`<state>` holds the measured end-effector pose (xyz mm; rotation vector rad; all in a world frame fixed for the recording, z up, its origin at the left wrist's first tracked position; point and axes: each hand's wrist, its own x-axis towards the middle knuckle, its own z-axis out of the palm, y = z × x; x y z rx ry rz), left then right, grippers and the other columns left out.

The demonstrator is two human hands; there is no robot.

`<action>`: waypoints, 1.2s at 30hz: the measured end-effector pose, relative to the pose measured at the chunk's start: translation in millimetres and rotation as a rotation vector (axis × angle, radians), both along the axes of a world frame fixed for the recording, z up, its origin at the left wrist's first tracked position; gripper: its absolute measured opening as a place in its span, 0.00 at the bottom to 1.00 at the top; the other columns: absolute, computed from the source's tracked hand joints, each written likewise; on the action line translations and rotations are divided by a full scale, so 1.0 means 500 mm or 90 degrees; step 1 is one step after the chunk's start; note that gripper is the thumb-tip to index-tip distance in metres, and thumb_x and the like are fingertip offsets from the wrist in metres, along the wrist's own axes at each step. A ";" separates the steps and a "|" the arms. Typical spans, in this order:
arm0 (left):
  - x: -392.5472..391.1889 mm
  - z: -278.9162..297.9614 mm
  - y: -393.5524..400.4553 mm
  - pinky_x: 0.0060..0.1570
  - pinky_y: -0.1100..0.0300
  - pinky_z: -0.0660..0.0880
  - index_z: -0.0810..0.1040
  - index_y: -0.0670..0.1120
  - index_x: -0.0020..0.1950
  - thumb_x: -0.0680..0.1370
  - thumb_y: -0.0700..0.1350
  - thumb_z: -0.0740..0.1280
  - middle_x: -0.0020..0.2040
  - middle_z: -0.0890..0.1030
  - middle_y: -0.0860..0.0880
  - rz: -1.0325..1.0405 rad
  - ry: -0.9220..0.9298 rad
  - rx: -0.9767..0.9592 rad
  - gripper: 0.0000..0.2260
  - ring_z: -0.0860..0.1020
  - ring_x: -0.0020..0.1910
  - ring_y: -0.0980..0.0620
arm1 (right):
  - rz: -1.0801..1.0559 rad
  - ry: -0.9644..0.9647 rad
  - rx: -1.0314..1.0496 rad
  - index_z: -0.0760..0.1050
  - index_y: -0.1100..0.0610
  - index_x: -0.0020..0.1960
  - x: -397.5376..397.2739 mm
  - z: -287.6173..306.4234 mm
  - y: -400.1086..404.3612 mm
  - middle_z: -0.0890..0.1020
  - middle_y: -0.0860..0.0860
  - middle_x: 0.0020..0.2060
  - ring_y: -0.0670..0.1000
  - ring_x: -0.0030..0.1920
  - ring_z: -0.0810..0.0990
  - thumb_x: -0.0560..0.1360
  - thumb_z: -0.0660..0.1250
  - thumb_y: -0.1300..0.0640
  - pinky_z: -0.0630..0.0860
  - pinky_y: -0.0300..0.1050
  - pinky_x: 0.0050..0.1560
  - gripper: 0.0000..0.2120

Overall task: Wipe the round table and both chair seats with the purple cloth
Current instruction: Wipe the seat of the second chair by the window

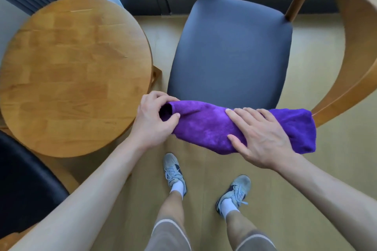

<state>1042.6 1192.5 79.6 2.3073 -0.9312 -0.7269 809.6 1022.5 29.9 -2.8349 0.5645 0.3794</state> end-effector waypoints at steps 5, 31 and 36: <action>0.038 -0.032 -0.022 0.73 0.51 0.63 0.83 0.44 0.60 0.80 0.48 0.59 0.64 0.80 0.48 0.025 -0.036 -0.012 0.17 0.71 0.69 0.48 | -0.014 0.006 0.017 0.66 0.53 0.79 -0.014 0.002 -0.014 0.76 0.54 0.70 0.58 0.66 0.76 0.80 0.54 0.39 0.68 0.59 0.68 0.31; 0.113 -0.087 -0.024 0.52 0.51 0.72 0.79 0.50 0.50 0.84 0.57 0.59 0.50 0.79 0.50 -0.046 -0.032 0.160 0.14 0.76 0.53 0.48 | -0.072 0.020 -0.036 0.72 0.55 0.75 -0.132 -0.004 -0.088 0.77 0.54 0.69 0.59 0.72 0.72 0.81 0.52 0.40 0.57 0.62 0.77 0.29; -0.025 -0.059 -0.103 0.53 0.50 0.73 0.81 0.48 0.49 0.80 0.56 0.56 0.45 0.83 0.51 -0.159 -0.151 0.106 0.18 0.76 0.45 0.52 | -0.106 0.011 -0.072 0.69 0.56 0.77 -0.211 0.004 -0.168 0.67 0.55 0.78 0.60 0.80 0.60 0.81 0.51 0.46 0.46 0.63 0.81 0.29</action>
